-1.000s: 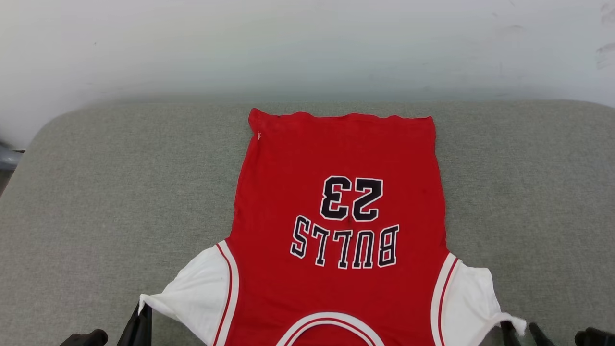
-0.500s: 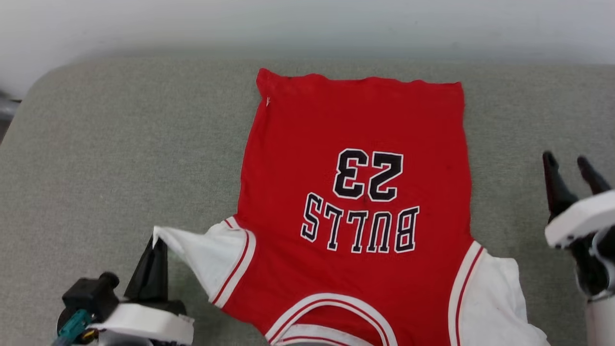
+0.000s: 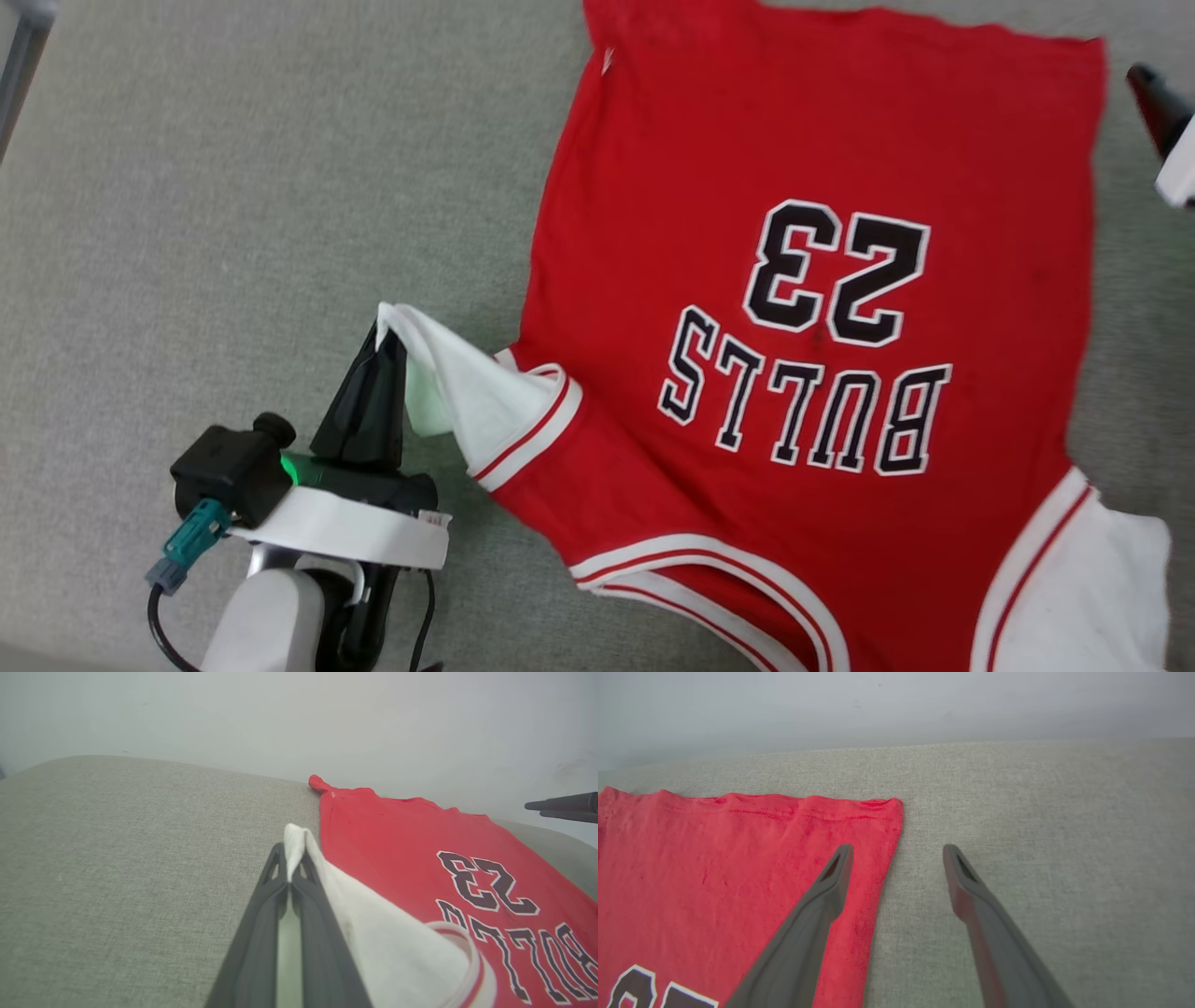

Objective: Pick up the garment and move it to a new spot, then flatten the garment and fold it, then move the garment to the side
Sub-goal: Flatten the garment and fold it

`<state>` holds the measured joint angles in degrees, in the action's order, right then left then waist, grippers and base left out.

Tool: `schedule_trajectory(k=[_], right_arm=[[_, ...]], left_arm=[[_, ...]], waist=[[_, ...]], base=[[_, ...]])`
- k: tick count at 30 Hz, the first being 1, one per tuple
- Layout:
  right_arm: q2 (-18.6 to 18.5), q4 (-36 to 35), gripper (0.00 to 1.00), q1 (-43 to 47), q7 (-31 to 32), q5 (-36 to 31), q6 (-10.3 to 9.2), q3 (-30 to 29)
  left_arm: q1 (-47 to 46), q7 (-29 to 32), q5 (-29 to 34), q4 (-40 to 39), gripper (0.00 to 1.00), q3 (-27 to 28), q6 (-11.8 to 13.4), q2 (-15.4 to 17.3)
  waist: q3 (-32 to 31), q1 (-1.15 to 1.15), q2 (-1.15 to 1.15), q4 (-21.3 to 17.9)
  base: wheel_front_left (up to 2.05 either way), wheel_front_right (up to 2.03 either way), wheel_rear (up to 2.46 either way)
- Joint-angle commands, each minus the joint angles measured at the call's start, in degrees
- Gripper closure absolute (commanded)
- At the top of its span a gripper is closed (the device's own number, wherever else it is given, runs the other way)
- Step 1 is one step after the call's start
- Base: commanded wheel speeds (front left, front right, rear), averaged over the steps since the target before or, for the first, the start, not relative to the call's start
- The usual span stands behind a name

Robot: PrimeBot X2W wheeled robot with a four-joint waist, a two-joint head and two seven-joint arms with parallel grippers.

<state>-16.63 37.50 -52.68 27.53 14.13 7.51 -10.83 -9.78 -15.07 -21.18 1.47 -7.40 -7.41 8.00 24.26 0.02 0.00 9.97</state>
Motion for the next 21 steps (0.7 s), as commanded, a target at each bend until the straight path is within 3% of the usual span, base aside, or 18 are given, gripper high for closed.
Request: schedule_trajectory(k=[1, 8, 15, 17, 18, 21], right_arm=[[-0.5, 1.9, 0.0, -3.8, 2.3, -1.7, -0.04, 0.2], [0.1, 8.1, 0.0, -12.0, 11.4, -6.6, -0.04, 0.6], [2.5, 15.2, 0.0, -8.7, 22.2, -11.8, -0.07, -3.4], [3.3, 15.6, 0.85, -7.1, 24.5, -12.7, -0.07, -4.3], [3.5, 15.3, 1.0, -6.7, 25.1, -12.8, -0.07, -4.7], [4.7, 14.2, 1.0, -6.6, 26.2, -11.8, -0.05, -6.2]], left_arm=[[-1.6, -0.1, -0.6, -0.8, 1.0, -0.7, -0.1, 0.3], [-3.7, -0.1, -1.7, -1.8, 1.0, -2.5, -0.1, 0.9], [-4.1, -0.1, -1.8, -1.7, 1.0, -2.7, -0.1, 1.0], [-4.0, -0.1, -1.7, -1.5, 1.0, -2.5, -0.1, 0.8], [-3.9, -0.1, -1.7, -1.5, 1.0, -2.5, -0.1, 0.8], [-3.3, -0.1, -1.8, -1.1, 1.0, -2.1, -0.1, 0.8]], waist=[[3.7, -0.02, 0.0, 2.8], [7.8, -0.02, 0.0, 4.2], [9.0, -0.02, 0.0, 4.4], [8.9, -0.02, 0.0, 4.4], [8.9, -0.02, 0.0, 4.3], [8.0, -0.02, 0.0, 3.8]], base=[[0.0, 0.0, 0.0], [0.0, 0.0, 0.0], [0.0, 0.0, 0.0], [0.0, 0.0, 0.0], [0.0, 0.0, 0.0], [0.0, 0.0, 0.0]])
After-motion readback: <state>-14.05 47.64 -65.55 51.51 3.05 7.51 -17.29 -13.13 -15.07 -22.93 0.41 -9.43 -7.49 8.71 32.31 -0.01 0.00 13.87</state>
